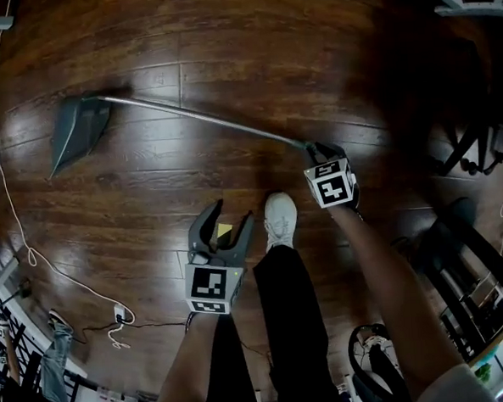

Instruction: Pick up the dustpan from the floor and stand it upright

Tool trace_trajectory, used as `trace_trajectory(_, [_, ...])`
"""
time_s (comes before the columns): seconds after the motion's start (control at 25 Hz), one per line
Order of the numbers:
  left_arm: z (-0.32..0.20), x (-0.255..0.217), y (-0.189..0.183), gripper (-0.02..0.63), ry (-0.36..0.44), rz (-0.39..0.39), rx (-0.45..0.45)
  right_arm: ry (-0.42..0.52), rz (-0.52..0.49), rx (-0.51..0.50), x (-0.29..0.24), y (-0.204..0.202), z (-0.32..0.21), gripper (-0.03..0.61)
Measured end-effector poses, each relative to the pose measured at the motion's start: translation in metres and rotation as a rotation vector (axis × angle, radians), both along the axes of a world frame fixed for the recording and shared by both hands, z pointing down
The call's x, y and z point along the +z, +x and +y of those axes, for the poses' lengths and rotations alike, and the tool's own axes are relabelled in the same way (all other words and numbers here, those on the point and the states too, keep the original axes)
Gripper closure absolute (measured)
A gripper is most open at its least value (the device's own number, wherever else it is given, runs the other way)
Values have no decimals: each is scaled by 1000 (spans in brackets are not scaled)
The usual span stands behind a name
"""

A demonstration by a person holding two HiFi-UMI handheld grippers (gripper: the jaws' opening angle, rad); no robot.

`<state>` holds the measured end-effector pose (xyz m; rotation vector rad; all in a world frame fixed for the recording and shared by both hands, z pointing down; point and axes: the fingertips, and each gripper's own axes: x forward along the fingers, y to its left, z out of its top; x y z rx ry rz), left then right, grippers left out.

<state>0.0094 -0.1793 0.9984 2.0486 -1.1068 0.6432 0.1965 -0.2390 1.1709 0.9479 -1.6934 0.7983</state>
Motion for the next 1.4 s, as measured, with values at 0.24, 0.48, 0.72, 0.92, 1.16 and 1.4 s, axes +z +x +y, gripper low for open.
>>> trace_trajectory(0.24, [-27, -61, -2, 359, 69, -36, 55, -12, 10, 64, -87, 19, 2, 489])
trace_trajectory(0.48, [-35, -163, 5, 359, 123, -17, 63, -24, 79, 143, -205, 56, 20, 492])
trace_trajectory(0.72, [-32, -261, 17, 360, 196, 26, 76, -53, 248, 217, -324, 102, 60, 492])
trace_trajectory(0.92, [-22, -317, 16, 362, 224, 59, 73, -3, 343, 285, -388, 145, 79, 491])
trace_trajectory(1.16, [-1, -364, -14, 362, 247, 60, 42, 28, 512, 283, -457, 172, 85, 488])
trace_trajectory(1.4, [11, -396, -67, 364, 282, 53, -42, 65, 630, 204, -492, 134, 55, 480])
